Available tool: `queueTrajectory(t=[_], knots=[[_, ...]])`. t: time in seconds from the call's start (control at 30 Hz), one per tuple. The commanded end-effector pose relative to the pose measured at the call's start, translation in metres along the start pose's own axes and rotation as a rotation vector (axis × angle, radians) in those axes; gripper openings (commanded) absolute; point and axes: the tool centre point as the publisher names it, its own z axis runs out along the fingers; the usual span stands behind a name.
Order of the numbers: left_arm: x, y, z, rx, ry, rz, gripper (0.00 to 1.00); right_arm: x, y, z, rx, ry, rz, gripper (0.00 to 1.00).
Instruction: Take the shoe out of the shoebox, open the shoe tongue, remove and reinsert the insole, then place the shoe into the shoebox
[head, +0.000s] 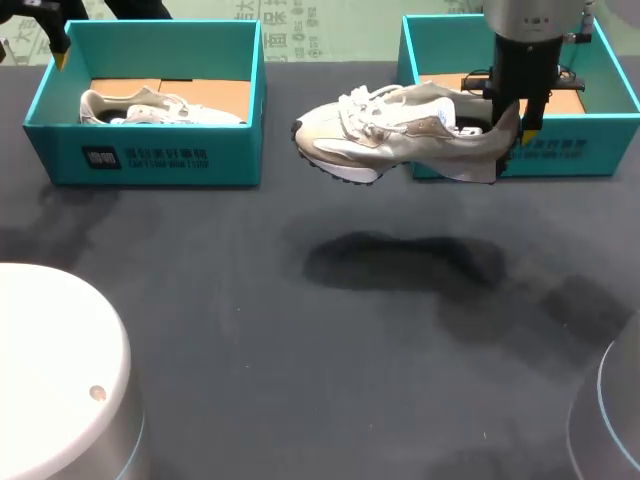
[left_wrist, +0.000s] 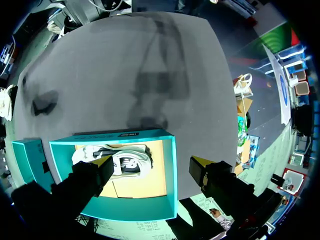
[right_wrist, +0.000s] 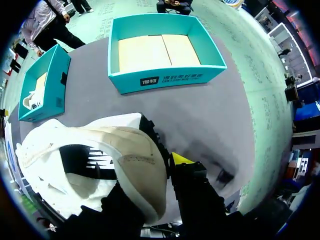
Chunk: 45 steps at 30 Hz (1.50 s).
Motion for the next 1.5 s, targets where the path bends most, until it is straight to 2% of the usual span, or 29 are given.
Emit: queueTrajectory(t=[0.03,0.3,0.33,0.57,0.93,1.1,1.5], knots=[[0.000,0.000,0.000,-0.001,0.001,0.001,1.00,-0.002,-0.001,-0.001,-0.004,0.006,0.000,0.00],[0.000,0.000,0.000,-0.001,0.001,0.001,1.00,-0.002,-0.001,-0.001,-0.004,0.006,0.000,0.00],[0.000,0.000,0.000,-0.001,0.001,0.001,1.00,0.003,-0.004,0.006,0.004,-0.016,-0.001,0.00],[0.000,0.000,0.000,-0.001,0.001,0.001,1.00,0.023,-0.035,0.037,0.057,0.015,0.013,0.00],[0.000,0.000,0.000,-0.001,0.001,0.001,1.00,0.059,-0.089,0.071,0.074,0.063,-0.045,0.00],[0.000,0.000,0.000,-0.001,0.001,0.001,1.00,0.074,-0.111,0.090,0.121,0.089,-0.051,0.00],[0.000,0.000,0.000,-0.001,0.001,0.001,1.00,0.074,-0.111,0.090,0.121,0.089,-0.051,0.00]])
